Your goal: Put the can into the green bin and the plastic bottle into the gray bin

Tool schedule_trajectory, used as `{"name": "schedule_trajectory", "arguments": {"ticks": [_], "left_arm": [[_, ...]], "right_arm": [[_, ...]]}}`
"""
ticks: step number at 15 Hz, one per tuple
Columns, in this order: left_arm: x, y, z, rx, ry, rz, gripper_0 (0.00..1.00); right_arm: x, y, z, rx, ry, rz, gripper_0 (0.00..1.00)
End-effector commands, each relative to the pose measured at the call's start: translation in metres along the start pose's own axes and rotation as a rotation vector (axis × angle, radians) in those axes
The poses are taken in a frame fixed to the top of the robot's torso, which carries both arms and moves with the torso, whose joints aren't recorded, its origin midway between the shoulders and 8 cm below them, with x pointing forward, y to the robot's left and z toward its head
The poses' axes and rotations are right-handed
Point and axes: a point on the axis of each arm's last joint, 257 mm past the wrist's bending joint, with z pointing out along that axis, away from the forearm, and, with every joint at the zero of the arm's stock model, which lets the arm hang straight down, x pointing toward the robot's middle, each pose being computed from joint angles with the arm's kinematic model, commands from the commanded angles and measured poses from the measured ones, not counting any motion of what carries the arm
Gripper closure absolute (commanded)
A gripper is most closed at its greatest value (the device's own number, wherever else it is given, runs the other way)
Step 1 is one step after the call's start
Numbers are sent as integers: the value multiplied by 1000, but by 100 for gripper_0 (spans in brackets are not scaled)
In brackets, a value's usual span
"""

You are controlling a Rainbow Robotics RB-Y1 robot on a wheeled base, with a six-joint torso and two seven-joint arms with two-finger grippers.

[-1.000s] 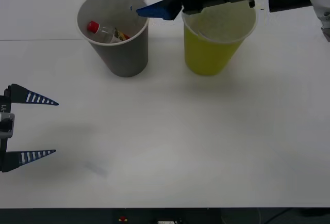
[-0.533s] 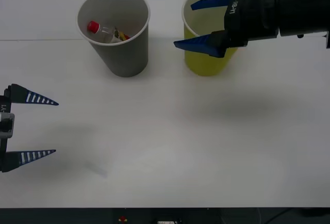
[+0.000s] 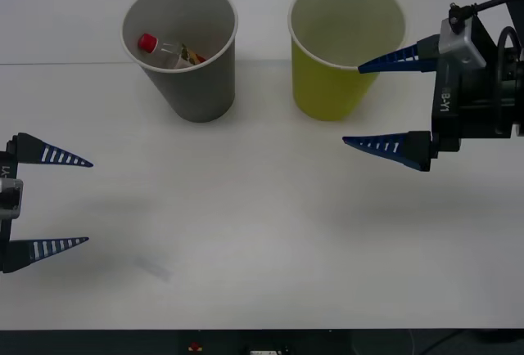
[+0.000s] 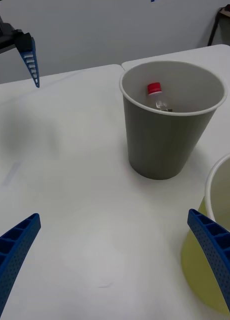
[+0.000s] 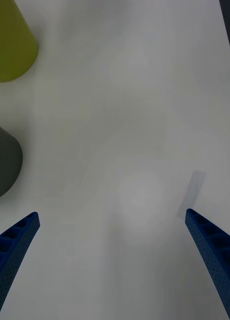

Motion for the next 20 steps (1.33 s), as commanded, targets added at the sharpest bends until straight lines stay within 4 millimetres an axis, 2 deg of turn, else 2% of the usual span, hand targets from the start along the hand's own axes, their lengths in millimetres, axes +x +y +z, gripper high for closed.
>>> {"name": "schedule_trajectory", "arguments": {"ticks": [1,5,12,14,20], "left_arm": [[0,0,0,0,0,0,0],[0,0,0,0,0,0,0],[0,0,0,0,0,0,0],[0,0,0,0,0,0,0],[0,0,0,0,0,0,0]], "right_arm": [[25,13,-25,-29,40,-28,0],[55,30,-49,-34,57,-46,0],[103,56,-78,-11,94,-63,0],[110,61,-82,-8,104,-55,0],[116,68,-86,-29,120,-70,0]]}}
